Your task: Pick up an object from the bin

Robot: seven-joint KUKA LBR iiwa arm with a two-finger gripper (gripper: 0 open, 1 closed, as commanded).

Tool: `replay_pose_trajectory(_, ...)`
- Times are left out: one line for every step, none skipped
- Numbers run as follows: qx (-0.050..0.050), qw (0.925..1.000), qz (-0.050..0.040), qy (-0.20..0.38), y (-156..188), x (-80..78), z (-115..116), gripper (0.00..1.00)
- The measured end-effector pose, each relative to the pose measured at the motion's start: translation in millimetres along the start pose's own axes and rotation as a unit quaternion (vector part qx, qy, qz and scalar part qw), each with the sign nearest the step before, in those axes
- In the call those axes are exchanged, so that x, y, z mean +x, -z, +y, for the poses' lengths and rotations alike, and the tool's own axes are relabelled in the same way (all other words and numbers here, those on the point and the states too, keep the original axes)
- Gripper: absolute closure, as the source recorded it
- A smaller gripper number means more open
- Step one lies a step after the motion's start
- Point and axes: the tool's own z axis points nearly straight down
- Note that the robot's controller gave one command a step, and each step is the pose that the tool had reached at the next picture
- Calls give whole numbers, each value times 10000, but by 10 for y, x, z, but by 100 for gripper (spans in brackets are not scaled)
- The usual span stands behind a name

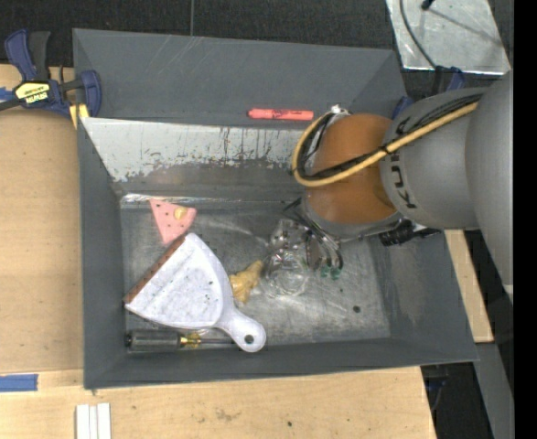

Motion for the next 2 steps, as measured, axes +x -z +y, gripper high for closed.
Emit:
replay_pose_trajectory(16,9999,106,21,350,-49,12,100)
replay_pose_trajectory(10,9983,12,-581,385,-96,341,100)
